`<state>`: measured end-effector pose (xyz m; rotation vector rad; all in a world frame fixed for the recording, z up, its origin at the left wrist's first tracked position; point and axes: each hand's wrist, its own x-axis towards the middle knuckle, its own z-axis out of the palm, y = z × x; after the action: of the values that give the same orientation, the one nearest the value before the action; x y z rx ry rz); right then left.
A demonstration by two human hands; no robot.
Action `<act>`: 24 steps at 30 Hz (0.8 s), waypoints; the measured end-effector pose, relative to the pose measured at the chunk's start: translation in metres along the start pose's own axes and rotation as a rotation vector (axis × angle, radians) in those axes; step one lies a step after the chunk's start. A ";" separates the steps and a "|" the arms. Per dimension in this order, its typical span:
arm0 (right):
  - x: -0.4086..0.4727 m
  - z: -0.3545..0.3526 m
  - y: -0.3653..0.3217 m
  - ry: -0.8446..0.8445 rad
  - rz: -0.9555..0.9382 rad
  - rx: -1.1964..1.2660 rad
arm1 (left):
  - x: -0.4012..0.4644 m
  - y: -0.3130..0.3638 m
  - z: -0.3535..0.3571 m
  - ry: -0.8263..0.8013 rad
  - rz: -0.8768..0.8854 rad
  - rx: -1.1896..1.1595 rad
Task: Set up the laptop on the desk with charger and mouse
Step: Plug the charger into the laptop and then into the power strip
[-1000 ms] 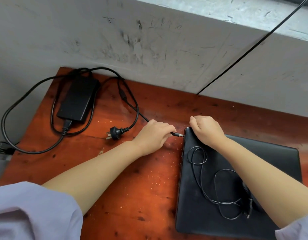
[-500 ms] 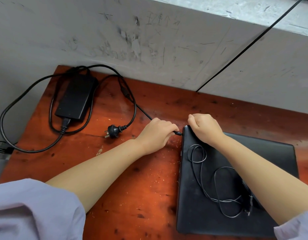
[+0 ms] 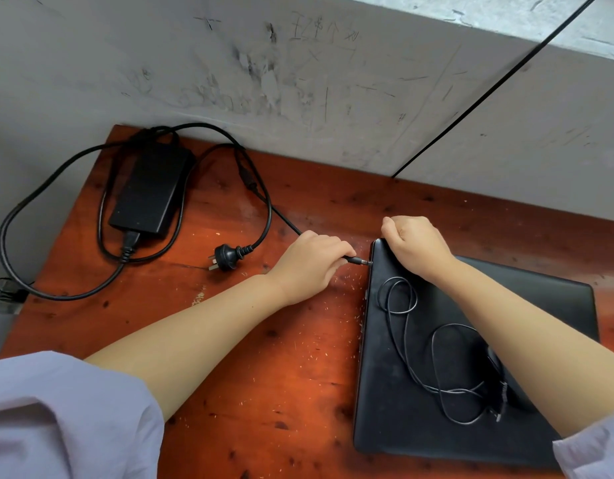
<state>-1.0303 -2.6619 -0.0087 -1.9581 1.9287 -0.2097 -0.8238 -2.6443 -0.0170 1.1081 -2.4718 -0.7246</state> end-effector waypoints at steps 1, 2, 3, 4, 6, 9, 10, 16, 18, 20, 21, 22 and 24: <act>0.000 0.000 0.000 -0.002 -0.003 0.000 | 0.001 0.001 0.000 0.003 -0.002 0.000; -0.001 0.001 0.000 -0.005 -0.006 0.001 | 0.002 0.002 0.000 0.007 -0.005 -0.001; -0.001 0.001 0.000 -0.008 -0.008 0.004 | 0.003 0.002 0.000 0.010 -0.007 -0.002; -0.002 0.002 0.000 -0.009 -0.010 0.008 | 0.003 0.002 0.000 0.013 -0.007 -0.002; -0.002 0.001 0.000 -0.008 -0.008 0.012 | 0.001 0.001 0.000 0.022 -0.003 -0.002; -0.001 -0.001 0.000 -0.010 -0.004 0.020 | -0.004 0.000 -0.002 0.039 0.006 -0.016; -0.001 -0.001 0.000 -0.012 -0.003 0.021 | -0.005 0.001 -0.003 0.046 0.004 -0.021; -0.001 0.000 -0.001 -0.014 0.011 0.008 | -0.003 0.004 -0.005 0.053 0.001 -0.010; -0.001 -0.001 0.000 -0.007 0.009 0.006 | -0.003 0.004 -0.005 0.048 0.000 -0.004; -0.001 -0.001 0.000 -0.005 0.009 0.004 | -0.002 0.004 -0.005 0.037 0.002 0.010; -0.001 -0.001 0.000 -0.007 0.010 0.005 | -0.002 0.004 -0.006 0.028 0.005 0.021; -0.001 -0.001 -0.001 -0.008 0.010 0.005 | -0.002 0.003 -0.006 0.020 0.008 0.030; -0.001 0.000 -0.001 -0.013 0.011 0.005 | -0.002 0.003 -0.007 0.014 0.014 0.036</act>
<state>-1.0294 -2.6613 -0.0088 -1.9409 1.9285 -0.1984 -0.8209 -2.6434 -0.0103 1.1031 -2.4875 -0.6682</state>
